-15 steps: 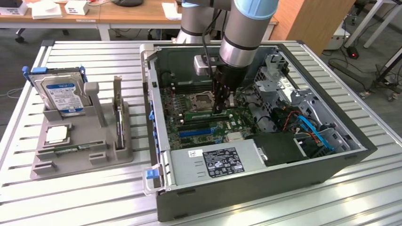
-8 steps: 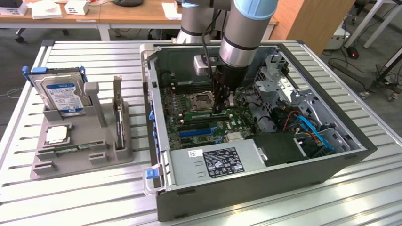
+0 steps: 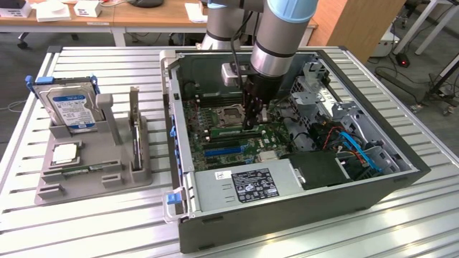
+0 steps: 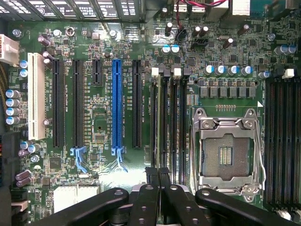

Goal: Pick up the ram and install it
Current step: 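Insert the ram into the slot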

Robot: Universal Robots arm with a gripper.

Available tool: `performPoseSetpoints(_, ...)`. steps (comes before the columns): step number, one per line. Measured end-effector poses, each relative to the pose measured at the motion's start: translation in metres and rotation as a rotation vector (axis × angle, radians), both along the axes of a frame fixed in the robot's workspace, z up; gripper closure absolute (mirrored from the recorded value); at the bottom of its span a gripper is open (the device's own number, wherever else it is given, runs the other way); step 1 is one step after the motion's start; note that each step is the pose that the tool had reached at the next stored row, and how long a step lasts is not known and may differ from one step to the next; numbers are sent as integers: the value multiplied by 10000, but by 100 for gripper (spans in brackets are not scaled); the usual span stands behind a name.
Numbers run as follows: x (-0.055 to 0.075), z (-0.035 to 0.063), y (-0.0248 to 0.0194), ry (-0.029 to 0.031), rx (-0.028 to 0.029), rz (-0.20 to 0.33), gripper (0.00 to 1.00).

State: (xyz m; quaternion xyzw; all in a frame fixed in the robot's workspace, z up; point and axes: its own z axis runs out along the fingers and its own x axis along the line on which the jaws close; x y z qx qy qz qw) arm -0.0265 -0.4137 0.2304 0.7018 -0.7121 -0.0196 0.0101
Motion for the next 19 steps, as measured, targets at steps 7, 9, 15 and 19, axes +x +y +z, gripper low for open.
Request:
performPoseSetpoints(7,1,0,0,0,1,6,89)
performPoseSetpoints(9,1,0,0,0,1,30,89)
performPoseSetpoints(15,2,0,0,0,1,108,89)
performPoseSetpoints(19,2,3,1,-1,2,109,89)
